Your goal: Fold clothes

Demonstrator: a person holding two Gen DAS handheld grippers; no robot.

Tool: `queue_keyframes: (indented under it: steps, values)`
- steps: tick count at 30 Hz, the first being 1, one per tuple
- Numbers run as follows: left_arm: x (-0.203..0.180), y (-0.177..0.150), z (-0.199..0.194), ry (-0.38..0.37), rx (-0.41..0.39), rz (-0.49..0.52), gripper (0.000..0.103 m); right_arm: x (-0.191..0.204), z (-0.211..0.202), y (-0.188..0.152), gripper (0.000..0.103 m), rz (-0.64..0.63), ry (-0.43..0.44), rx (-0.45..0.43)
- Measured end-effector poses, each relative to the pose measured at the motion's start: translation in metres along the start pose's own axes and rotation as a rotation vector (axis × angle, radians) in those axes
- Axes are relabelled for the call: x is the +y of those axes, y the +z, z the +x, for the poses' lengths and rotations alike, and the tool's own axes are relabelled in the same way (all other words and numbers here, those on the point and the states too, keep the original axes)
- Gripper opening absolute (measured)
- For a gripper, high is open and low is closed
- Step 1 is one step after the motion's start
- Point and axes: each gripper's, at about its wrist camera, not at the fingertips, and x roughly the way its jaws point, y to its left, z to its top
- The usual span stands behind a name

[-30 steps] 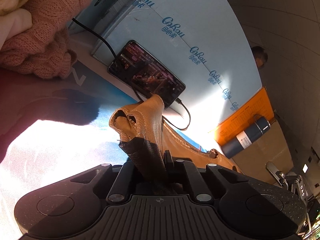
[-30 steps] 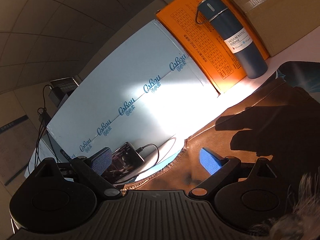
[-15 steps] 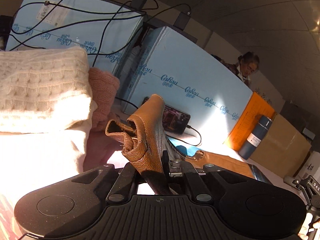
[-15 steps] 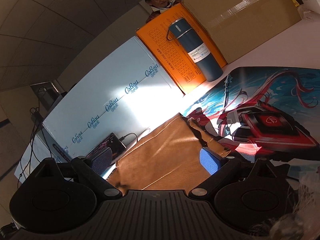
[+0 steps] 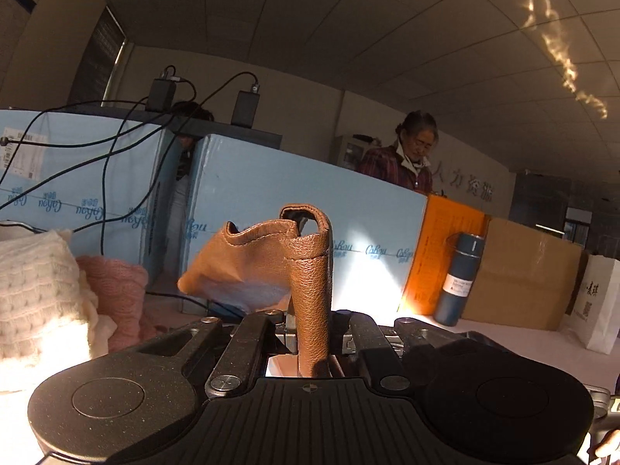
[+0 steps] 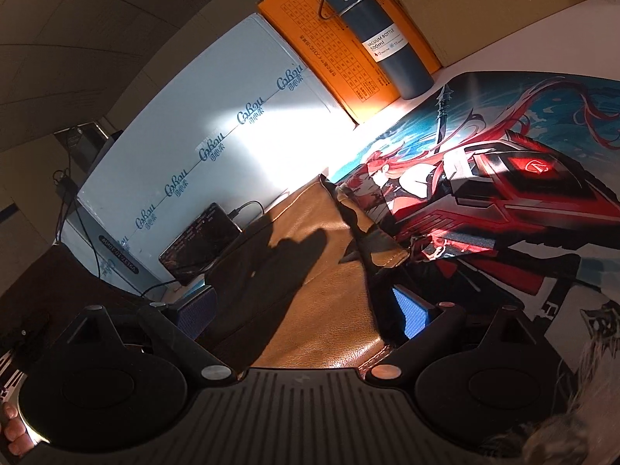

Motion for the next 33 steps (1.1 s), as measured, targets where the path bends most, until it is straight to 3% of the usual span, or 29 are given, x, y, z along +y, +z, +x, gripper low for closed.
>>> queue_keyframes:
  steps: [9,14,18,21,23,25,26,30,32,33]
  values:
    - [-0.071,-0.016,0.024,-0.131,0.031,0.202,0.004,0.005,-0.01,-0.004,0.095,0.043,0.167,0.071]
    - [-0.112,-0.045,0.04,-0.195,0.097,0.341,0.004,0.015,-0.006,0.003,0.095,-0.068,0.0,0.034]
    - [-0.131,-0.064,0.051,-0.215,0.144,0.402,0.005,0.013,0.006,0.014,0.096,-0.07,-0.077,-0.002]
    - [-0.137,-0.075,0.052,-0.22,0.177,0.425,0.012,0.007,0.017,0.024,0.095,-0.032,-0.126,-0.019]
    - [-0.139,-0.08,0.053,-0.24,0.21,0.432,0.022,-0.001,0.02,0.031,0.095,0.016,-0.148,-0.033]
    - [-0.135,-0.085,0.056,-0.287,0.29,0.406,0.057,-0.007,0.017,0.036,0.095,0.049,-0.153,-0.051]
    - [-0.13,-0.086,0.057,-0.32,0.328,0.366,0.064,-0.01,0.015,0.037,0.095,0.061,-0.148,-0.062]
    - [-0.093,-0.082,0.054,-0.461,0.429,0.109,0.08,-0.013,0.0,0.04,0.095,0.078,-0.12,-0.083]
    - [-0.066,-0.072,0.043,-0.516,0.414,-0.035,0.088,-0.011,-0.007,0.042,0.095,0.069,-0.095,-0.082]
    - [-0.051,-0.067,0.039,-0.506,0.39,-0.094,0.091,-0.01,-0.008,0.043,0.095,0.067,-0.074,-0.068]
